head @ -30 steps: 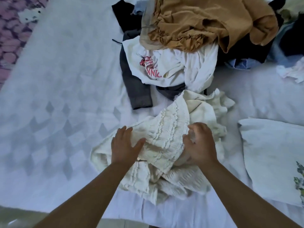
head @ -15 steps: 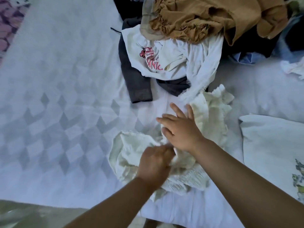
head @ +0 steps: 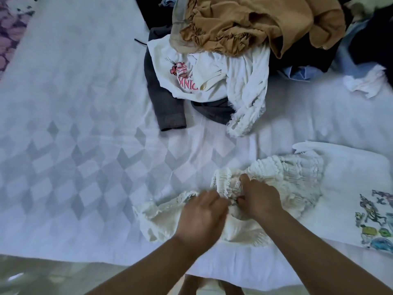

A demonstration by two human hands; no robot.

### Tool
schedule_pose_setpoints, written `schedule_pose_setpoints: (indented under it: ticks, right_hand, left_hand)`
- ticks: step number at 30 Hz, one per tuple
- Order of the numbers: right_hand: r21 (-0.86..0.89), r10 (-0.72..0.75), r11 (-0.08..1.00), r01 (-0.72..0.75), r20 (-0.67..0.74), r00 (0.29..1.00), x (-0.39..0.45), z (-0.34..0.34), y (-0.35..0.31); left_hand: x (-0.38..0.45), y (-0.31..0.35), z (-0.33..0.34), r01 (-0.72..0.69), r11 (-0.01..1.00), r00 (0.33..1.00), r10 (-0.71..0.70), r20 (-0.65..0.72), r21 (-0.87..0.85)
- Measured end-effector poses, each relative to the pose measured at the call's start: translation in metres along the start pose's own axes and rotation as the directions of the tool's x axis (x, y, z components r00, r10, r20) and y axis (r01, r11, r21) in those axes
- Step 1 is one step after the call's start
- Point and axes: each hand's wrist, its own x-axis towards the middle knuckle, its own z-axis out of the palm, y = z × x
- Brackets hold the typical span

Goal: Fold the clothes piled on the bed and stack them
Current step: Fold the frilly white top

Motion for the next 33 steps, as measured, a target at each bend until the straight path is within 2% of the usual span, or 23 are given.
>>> schedule_pose_setpoints:
  ticks: [1,2,3,4,5,6,7,8,10,12,13,15,16,17,18,19,21,23,27,29,31,33]
  right_hand:
    - [-0.033,-0.006,0.999,0.004,-0.055,0.998,-0.003,0.0,-0.002]
    - [-0.069,-0.019,0.998,0.013,-0.096,0.995,-0.007,0.0,-0.004]
    - [-0.101,-0.044,0.994,0.031,-0.126,0.991,-0.008,0.002,-0.006]
    - [-0.104,-0.11,0.99,0.093,-0.17,0.979,-0.008,0.002,-0.007]
    - [-0.078,-0.228,0.973,0.216,-0.216,0.949,-0.008,0.001,-0.008]
    - [-0.084,-0.379,0.925,0.37,-0.245,0.893,-0.007,0.0,-0.011]
    - [-0.09,-0.516,0.856,0.51,-0.215,0.829,-0.007,-0.003,-0.014]
    - [-0.118,-0.609,0.793,0.598,-0.2,0.768,-0.007,-0.007,-0.014]
    - [-0.103,-0.622,0.783,0.614,-0.084,0.779,-0.007,-0.018,-0.01]
    - [-0.181,-0.589,0.794,0.58,0.005,0.808,-0.006,-0.028,-0.001]
    - [-0.201,-0.57,0.798,0.567,0.053,0.82,-0.008,-0.035,0.005]
    - [-0.198,-0.517,0.819,0.538,0.152,0.842,-0.015,-0.052,0.018]
    - [-0.192,-0.49,0.832,0.52,0.182,0.852,-0.018,-0.06,0.024]
    - [-0.181,-0.483,0.84,0.511,0.181,0.857,-0.024,-0.07,0.029]
    - [-0.164,-0.482,0.847,0.505,0.162,0.861,-0.03,-0.08,0.033]
    - [-0.139,-0.474,0.86,0.492,0.143,0.869,-0.034,-0.089,0.038]
    - [-0.086,-0.437,0.892,0.444,0.091,0.895,-0.041,-0.11,0.05]
    - [-0.022,-0.402,0.915,0.403,0.037,0.915,-0.052,-0.138,0.062]
    - [0.201,-0.313,0.923,0.327,-0.097,0.945,-0.083,-0.195,0.079]
    - [0.353,-0.242,0.886,0.3,-0.199,0.95,-0.1,-0.217,0.086]
    - [0.483,-0.169,0.823,0.297,-0.291,0.942,-0.115,-0.234,0.091]
    - [0.576,-0.112,0.756,0.312,-0.355,0.928,-0.126,-0.248,0.092]
  left_hand:
    - [0.011,-0.004,-0.004,0.076,0.996,0.997,-0.077,0.019,0.056]
    - [0.021,-0.008,-0.006,0.188,0.966,0.972,-0.209,0.107,0.175]
    - [0.028,-0.016,-0.009,0.287,0.906,0.896,-0.369,0.248,0.312]
    - [0.031,-0.024,-0.009,0.363,0.84,0.776,-0.512,0.368,0.403]
    - [0.032,-0.03,-0.006,0.421,0.793,0.647,-0.602,0.468,0.44]
    - [0.03,-0.035,-0.003,0.46,0.781,0.586,-0.625,0.516,0.423]
    - [0.027,-0.036,-0.002,0.472,0.788,0.583,-0.615,0.531,0.394]
    - [0.026,-0.035,-0.004,0.475,0.804,0.618,-0.594,0.515,0.358]
    - [0.022,-0.034,-0.008,0.501,0.827,0.69,-0.559,0.459,0.254]
    - [0.019,-0.031,-0.019,0.546,0.83,0.678,-0.517,0.522,0.113]
    - [0.017,-0.028,-0.028,0.532,0.841,0.651,-0.479,0.59,0.096]
    - [0.011,-0.024,-0.039,0.388,0.891,0.581,-0.434,0.688,0.235]
    - [0.007,-0.024,-0.041,0.301,0.899,0.576,-0.438,0.69,0.319]
    - [0.003,-0.024,-0.043,0.273,0.892,0.607,-0.45,0.655,0.359]
    - [0.002,-0.022,-0.047,0.331,0.875,0.64,-0.484,0.596,0.354]
    - [0.003,-0.021,-0.052,0.448,0.84,0.652,-0.54,0.532,0.305]
    - [0.011,-0.018,-0.07,0.63,0.77,0.666,-0.603,0.439,0.102]
    - [0.021,-0.011,-0.093,0.593,0.805,0.734,-0.539,0.414,-0.003]
    - [0.047,0.018,-0.146,0.364,0.929,0.878,-0.318,0.357,-0.068]
    - [0.058,0.027,-0.171,0.365,0.899,0.914,-0.298,0.275,-0.241]
    - [0.068,0.036,-0.196,0.387,0.832,0.92,-0.321,0.224,-0.399]
    - [0.079,0.045,-0.219,0.35,0.821,0.937,-0.305,0.172,-0.451]
